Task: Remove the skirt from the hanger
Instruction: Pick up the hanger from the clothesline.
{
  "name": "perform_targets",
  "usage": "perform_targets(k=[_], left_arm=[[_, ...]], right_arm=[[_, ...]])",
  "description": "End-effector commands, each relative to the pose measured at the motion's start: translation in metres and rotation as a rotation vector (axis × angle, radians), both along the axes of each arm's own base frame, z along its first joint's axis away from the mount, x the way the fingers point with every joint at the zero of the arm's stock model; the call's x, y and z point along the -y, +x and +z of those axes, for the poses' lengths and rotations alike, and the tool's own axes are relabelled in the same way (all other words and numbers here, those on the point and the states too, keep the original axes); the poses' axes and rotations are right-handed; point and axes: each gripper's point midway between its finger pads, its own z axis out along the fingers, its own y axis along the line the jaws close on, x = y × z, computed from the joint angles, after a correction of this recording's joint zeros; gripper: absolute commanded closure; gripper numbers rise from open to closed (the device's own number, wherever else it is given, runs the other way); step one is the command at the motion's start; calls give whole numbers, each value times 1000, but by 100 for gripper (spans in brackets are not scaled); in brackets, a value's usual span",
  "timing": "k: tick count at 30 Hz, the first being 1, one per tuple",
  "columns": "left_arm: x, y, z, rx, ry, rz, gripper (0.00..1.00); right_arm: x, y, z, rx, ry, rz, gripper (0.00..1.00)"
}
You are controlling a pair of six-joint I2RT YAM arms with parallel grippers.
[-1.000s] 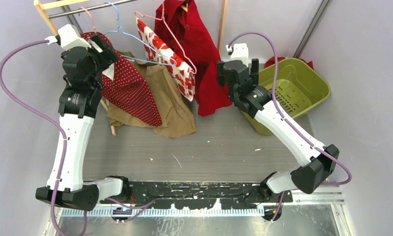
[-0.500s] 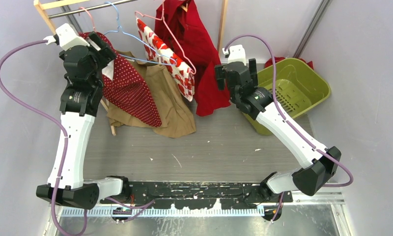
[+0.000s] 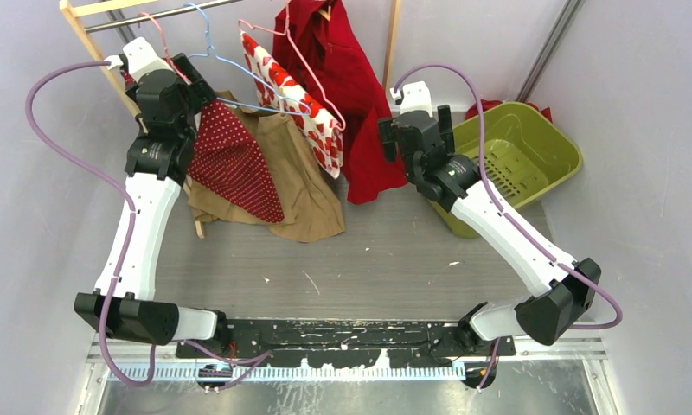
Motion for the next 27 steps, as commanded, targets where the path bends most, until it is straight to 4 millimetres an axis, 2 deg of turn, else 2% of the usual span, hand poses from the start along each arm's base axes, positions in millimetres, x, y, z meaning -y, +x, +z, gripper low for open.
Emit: perform_targets(k=[1,4,7,11,12,14,15,19,23,27], left_arm=[[-4,0,25,87,5,28,26],[-7,-3,31,93,22,37,32],[-8,-5,38,104,34,35,44],[-10,-4,35,83,70,40,66],[-11,-4,31,67,82,43,73],[-12,-4,24,35,106,43,95],[-11,-4,20,20,116,39,99],[-8,-5,11,-17,197,-7,100],[-14,-7,5,-62,293,-7,100],[-19,-1,-4,-99,366,-12,100]], right_arm=[[8,-5,21,63,20,-18,0],[7,-4,18,58,16,-16,0],[6,-3,14,51,11,-18,0],[6,-3,11,42,6,-15,0],[6,-3,10,40,4,-14,0],[7,-4,12,43,4,-14,0],[7,-4,12,43,1,-13,0],[8,-4,10,38,-11,-14,0],[6,-3,6,31,-12,-5,0],[5,-2,2,26,-15,-4,0]])
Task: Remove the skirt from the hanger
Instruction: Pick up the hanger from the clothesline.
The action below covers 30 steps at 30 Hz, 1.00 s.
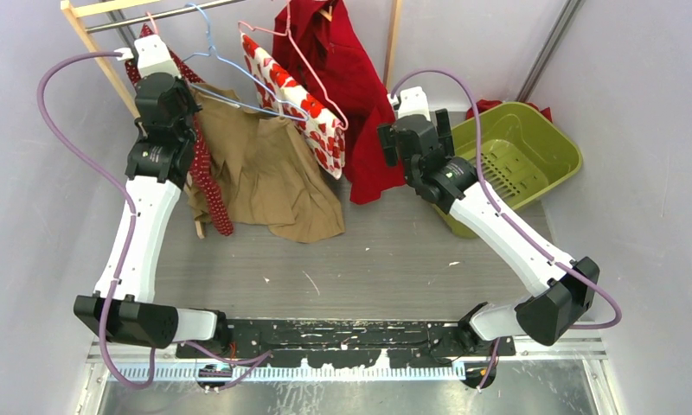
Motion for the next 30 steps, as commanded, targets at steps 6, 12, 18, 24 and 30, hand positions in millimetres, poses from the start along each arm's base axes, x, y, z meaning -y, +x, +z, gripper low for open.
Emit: perform_targets(k=[6,12,18,24,30], left_arm=[[-16,16,-9,-9,145,-8,100],[-17,19,14,147,113,7,100],[-14,9,30,257,76,-11,100],[-15,-15,59,370,107,-13,100],[-12,-24,90,455,114,-28,100]], right_arm=[[4,-2,7,44,9,-6,0],[5,-2,-4,29,-16,-7,0],[3,1,-12,16,-25,-4,0],[-1,4,-27,-10,-40,1,0],[-6,8,-40,-40,-47,13,0]])
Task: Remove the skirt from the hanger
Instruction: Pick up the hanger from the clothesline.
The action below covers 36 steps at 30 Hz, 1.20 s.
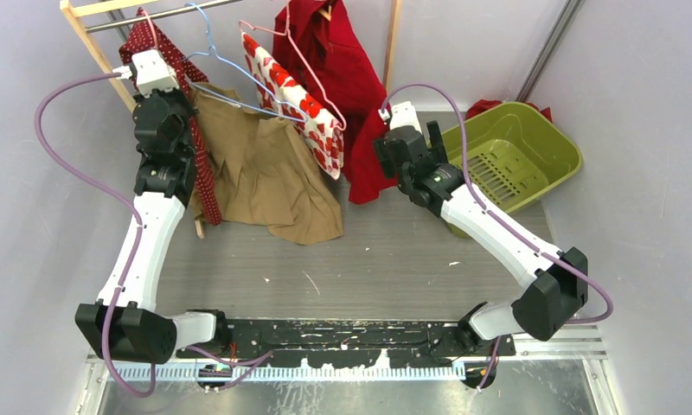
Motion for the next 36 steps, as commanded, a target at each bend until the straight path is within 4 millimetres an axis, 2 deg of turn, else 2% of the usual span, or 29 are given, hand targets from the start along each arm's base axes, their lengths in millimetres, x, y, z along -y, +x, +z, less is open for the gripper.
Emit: perform_targets(k=[1,11,15,17,21,30,36], left_arm=[[1,-25,83,258,19,-21,100],[5,-15,102,313,26,-39,100],[6,-15,86,278,15,-49,100],[6,-18,71,252,11,-53,100],[5,-30,59,235,7,-50,100],[8,-50,65,250,24,-72,100],[14,-33,79,297,50,-98,100]], right_arm=[[-7,8,3,29,23,7,0],[-11,11,-9,5,13,14,0],[-10,12,-11,5,3,8,0],[-9,11,-11,4,-1,7,0],[-10,12,-17,-5,-7,9,0],[-16,14,-27,-31,-4,22,0],[-19,14,-33,-51,5,29,0]])
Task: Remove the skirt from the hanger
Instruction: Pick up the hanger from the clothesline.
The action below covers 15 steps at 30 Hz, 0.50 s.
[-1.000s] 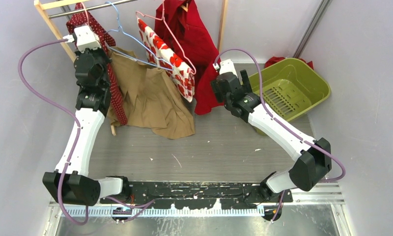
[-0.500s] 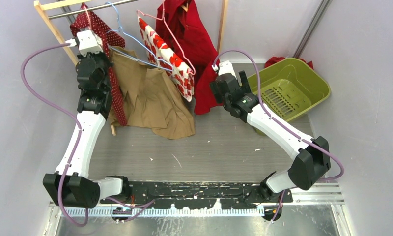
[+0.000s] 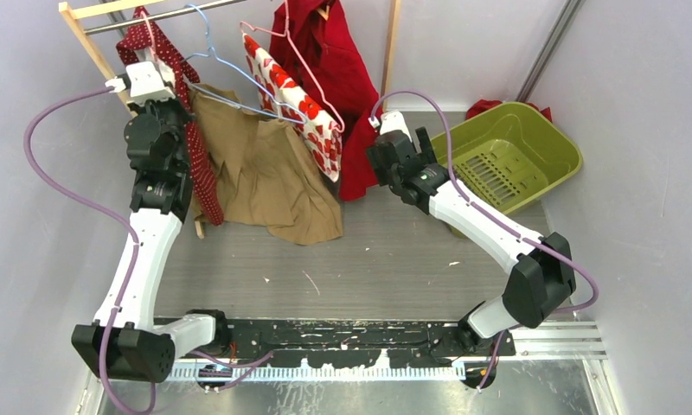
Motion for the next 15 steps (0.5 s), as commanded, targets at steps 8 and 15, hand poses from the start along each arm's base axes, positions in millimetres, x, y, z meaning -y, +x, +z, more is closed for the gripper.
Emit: perform_targets(k=[8,15], left_arm=[[16,13,47,307,21,-85,100],[20,-11,39,253,20,-117,100]], right_arm=[[-2,1,-1,18,20,-2,0],[0,3,-1,22,4,-6,0]])
